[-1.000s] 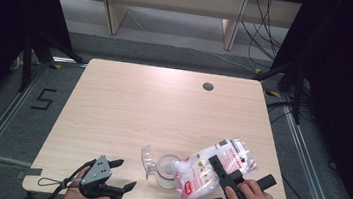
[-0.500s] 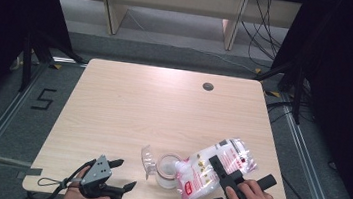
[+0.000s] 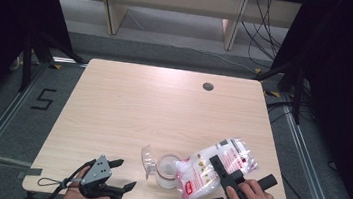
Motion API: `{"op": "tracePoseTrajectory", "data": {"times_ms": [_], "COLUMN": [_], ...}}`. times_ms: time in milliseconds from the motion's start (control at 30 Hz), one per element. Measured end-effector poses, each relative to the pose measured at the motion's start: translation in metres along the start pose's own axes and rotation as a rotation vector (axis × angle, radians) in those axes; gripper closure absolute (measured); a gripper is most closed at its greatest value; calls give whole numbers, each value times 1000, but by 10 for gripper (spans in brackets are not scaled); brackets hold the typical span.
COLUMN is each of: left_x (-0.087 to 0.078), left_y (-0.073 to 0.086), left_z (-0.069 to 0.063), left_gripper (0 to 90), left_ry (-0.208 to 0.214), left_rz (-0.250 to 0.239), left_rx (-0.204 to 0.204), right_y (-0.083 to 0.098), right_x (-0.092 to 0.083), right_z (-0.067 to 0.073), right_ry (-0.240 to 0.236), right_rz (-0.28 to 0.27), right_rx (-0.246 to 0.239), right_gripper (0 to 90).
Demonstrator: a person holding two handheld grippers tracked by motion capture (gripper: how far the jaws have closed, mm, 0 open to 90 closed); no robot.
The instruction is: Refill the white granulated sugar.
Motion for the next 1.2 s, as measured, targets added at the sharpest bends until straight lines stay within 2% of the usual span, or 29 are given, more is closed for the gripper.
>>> {"op": "tracePoseTrajectory", "data": {"times_ms": [200, 1200], "left_x": [0, 0], "left_y": [0, 0], "left_z": [0, 0], "left_gripper": [189, 189], "left_ry": [0, 0], "left_rz": [-1, -1], "left_rx": [0, 0], "right_y": [-1, 0], "right_x": [0, 0], "right_z": [-1, -1], "right_ry": [12, 6], "right_rz": [-5, -4], "right_rx": [-4, 0], "right_gripper": [643, 646]}}
Point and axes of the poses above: each handheld gripper's, and its own axes: x roughly forward along the jaws, y roughly out of its underside, z roughly to its left, the point moved 5 cm from there along x, roughly forward along the jaws, and after that the axes turned 6 degrees about y, right-handed, at the moved point
